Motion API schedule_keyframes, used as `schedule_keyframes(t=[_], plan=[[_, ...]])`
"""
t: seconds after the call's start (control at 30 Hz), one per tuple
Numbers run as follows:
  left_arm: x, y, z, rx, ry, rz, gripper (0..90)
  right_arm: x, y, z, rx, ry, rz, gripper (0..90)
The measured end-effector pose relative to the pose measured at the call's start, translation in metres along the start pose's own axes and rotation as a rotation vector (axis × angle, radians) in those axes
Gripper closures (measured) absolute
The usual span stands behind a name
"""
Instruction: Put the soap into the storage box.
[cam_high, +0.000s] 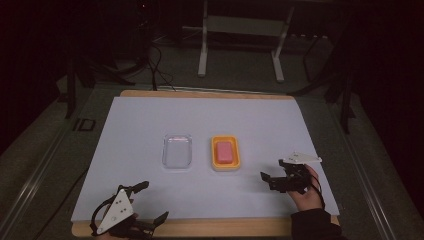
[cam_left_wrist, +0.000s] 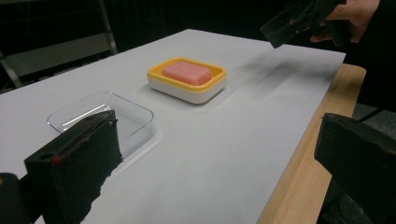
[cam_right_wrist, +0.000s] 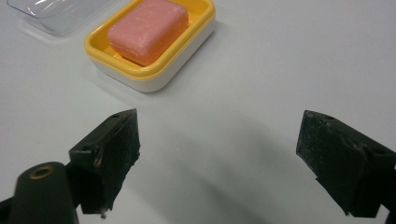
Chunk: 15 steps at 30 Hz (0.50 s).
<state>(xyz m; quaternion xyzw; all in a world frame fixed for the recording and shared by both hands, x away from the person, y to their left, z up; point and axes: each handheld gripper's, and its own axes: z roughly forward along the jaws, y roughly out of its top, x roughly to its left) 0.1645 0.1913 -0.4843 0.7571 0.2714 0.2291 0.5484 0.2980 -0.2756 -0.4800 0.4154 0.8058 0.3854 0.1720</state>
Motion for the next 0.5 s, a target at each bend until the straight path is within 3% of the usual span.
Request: schedule_keyframes(t=[0.1, 0.5], plan=[[-0.0001, 0.0004, -0.0001, -0.006, -0.003, -0.003, 0.8, 0.0005, -0.0046, 0.0020, 0.007, -0.021, -0.010, 12.9], [-0.0002, 0.0011, -0.0001, -0.007, -0.013, 0.000, 0.7, -0.0028, -0.0062, 0.0064, -0.012, -0.033, -0.010, 13.1]])
